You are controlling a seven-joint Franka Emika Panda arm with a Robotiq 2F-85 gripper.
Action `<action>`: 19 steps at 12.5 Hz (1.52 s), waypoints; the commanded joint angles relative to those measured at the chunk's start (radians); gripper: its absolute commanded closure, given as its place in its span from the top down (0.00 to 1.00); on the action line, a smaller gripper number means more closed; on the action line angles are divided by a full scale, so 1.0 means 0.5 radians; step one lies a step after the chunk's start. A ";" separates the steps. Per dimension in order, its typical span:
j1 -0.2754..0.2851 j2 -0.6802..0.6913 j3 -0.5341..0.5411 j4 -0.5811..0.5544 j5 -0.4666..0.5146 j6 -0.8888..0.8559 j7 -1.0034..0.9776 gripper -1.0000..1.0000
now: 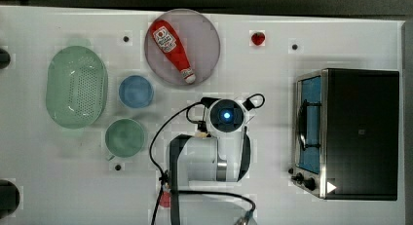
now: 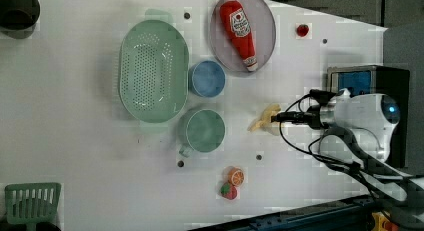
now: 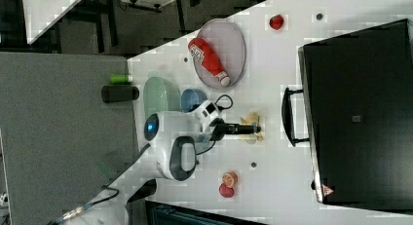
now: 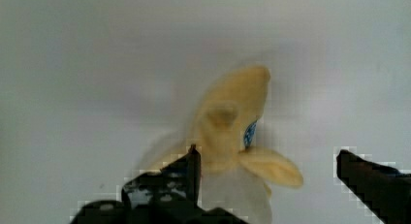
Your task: Pick Banana and place it in mug.
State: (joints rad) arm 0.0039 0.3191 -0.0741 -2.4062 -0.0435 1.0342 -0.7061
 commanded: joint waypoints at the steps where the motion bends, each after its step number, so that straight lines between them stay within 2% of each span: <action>1: -0.005 0.096 0.027 -0.011 0.033 0.173 -0.083 1.00; 4: -0.003 0.159 0.031 -0.013 0.034 0.303 -0.081 1.00; 5: -0.003 0.167 0.029 -0.026 0.034 0.338 -0.081 0.96; 10: -0.004 0.130 0.033 -0.047 0.035 0.356 -0.082 0.38; 11: -0.005 0.104 0.028 -0.059 0.036 0.353 -0.081 0.31; 15: -0.021 -0.141 0.010 -0.079 0.038 0.236 -0.081 0.31; 19: -0.035 -0.605 -0.013 0.024 0.041 -0.368 -0.079 0.31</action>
State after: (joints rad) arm -0.0299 0.0531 -0.0695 -2.4512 -0.0479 0.8628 -0.7236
